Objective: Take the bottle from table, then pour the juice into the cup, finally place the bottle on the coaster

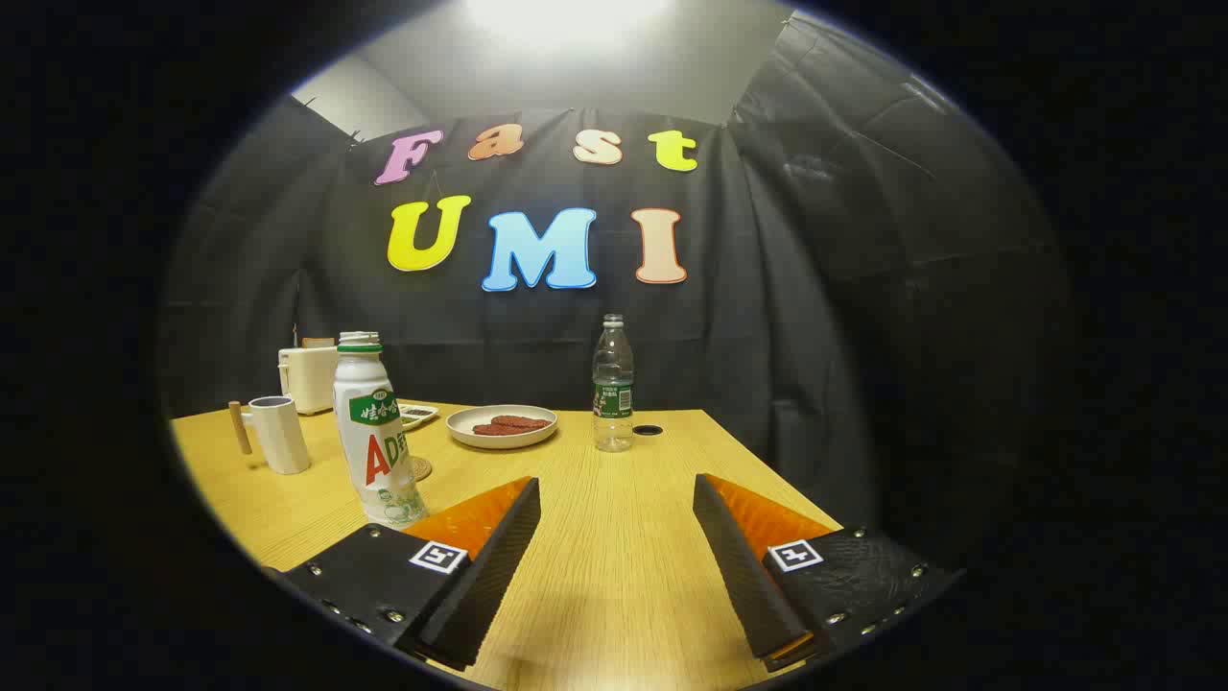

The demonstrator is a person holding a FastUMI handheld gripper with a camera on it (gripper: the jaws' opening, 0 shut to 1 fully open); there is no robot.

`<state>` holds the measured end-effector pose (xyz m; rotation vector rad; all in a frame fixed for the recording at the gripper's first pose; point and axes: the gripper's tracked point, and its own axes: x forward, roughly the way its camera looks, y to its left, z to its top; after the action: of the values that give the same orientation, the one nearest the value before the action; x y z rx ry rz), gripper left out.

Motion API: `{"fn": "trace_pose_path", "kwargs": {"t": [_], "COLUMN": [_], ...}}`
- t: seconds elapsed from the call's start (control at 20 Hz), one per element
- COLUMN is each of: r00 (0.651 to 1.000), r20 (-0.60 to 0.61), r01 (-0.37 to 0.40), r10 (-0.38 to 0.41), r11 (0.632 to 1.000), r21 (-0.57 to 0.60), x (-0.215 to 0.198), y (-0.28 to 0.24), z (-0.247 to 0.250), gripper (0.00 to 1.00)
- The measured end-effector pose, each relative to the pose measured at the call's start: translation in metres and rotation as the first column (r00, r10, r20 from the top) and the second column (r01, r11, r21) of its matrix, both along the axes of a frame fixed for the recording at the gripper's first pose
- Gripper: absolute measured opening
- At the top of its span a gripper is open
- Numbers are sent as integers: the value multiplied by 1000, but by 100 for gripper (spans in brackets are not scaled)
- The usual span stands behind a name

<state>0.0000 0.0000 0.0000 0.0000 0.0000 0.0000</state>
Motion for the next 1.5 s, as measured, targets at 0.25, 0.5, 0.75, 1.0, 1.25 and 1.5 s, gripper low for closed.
{"fn": "trace_pose_path", "kwargs": {"t": [0.25, 0.5, 0.75, 1.0, 1.25, 1.5], "r00": [1000, 1000, 1000, 1000, 999, 1000], "r20": [-1, -1, -11, -10, 32, 19], "r01": [0, -6, 4, 25, 21, -21], "r10": [0, 6, -4, -25, -22, 21], "r11": [1000, 1000, 1000, 999, 999, 999], "r21": [0, -3, 3, 41, 48, 30], "x": [0, 3, 7, 54, 69, 34], "y": [0, 1, -1, -8, 5, 49], "z": [-1, -1, -2, 10, 35, 59], "gripper": [98, 98, 98, 98, 98, 98]}}
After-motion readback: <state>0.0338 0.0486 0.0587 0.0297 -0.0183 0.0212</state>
